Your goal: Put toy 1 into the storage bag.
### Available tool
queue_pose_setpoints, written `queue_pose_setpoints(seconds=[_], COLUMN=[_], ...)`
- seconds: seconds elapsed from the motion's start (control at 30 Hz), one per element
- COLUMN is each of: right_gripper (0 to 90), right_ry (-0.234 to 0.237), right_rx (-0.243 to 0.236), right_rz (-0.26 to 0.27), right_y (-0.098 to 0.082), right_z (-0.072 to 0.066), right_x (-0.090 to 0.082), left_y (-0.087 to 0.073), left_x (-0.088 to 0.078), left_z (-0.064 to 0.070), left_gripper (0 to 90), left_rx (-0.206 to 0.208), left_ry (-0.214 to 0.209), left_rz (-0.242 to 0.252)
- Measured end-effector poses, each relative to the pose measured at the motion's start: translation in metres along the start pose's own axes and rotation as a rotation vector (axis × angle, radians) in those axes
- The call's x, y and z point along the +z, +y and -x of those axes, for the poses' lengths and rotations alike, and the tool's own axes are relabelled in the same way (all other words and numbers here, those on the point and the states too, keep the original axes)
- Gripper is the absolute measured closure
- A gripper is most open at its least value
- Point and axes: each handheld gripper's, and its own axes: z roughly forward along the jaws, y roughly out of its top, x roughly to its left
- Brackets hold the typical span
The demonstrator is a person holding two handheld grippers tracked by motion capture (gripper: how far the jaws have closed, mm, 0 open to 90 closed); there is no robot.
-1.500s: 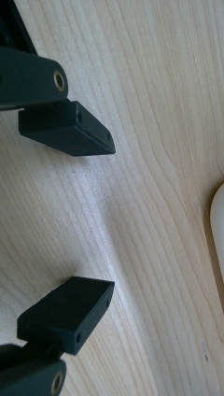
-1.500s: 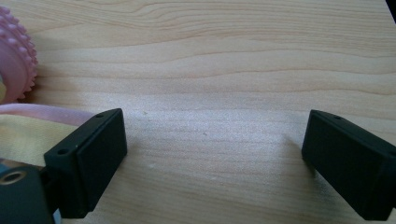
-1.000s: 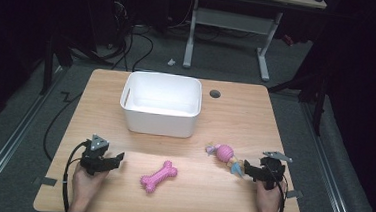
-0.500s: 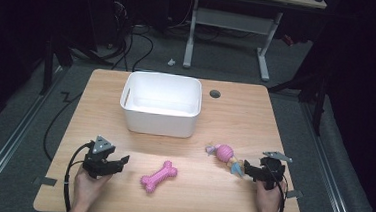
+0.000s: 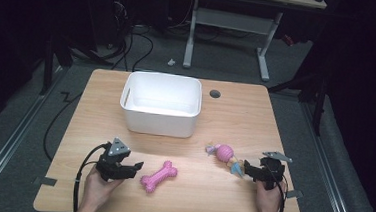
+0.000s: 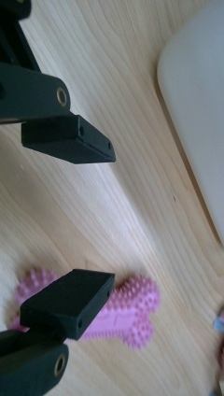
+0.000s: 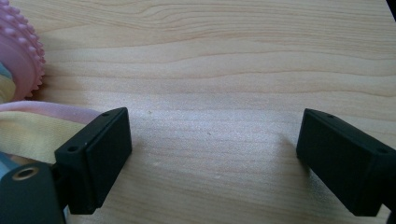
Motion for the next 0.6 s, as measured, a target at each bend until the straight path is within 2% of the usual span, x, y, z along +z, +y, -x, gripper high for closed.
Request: queue_pose_setpoints(seconds=[0.03,0.1,0.17,0.43,0.47,0.6], right_gripper=[10.3,10.6,10.8,11.7,11.8,12.0], right_ry=[0.001,0.002,0.000,0.003,0.003,0.004], right_rx=[-0.002,-0.003,-0.004,-0.002,-0.002,-0.002], right_rz=[0.001,0.002,0.001,0.004,0.005,0.005], right_y=[0.000,0.000,0.000,-0.001,-0.001,-0.001], right_z=[0.000,0.000,0.000,-0.001,-0.001,-0.001], right_x=[0.000,0.000,0.000,-0.001,-0.001,-0.001], left_y=[0.002,0.003,0.006,0.014,0.017,0.018], left_x=[0.004,0.006,0.012,0.019,0.022,0.027], left_z=[0.005,0.007,0.013,0.027,0.030,0.036], left_gripper=[35.2,34.9,34.8,38.1,39.8,40.4], left_rx=[0.007,0.012,0.020,0.063,0.071,0.089], left_ry=[-0.020,-0.025,-0.054,-0.094,-0.111,-0.121], left_rz=[-0.011,-0.018,-0.027,-0.031,-0.032,-0.053])
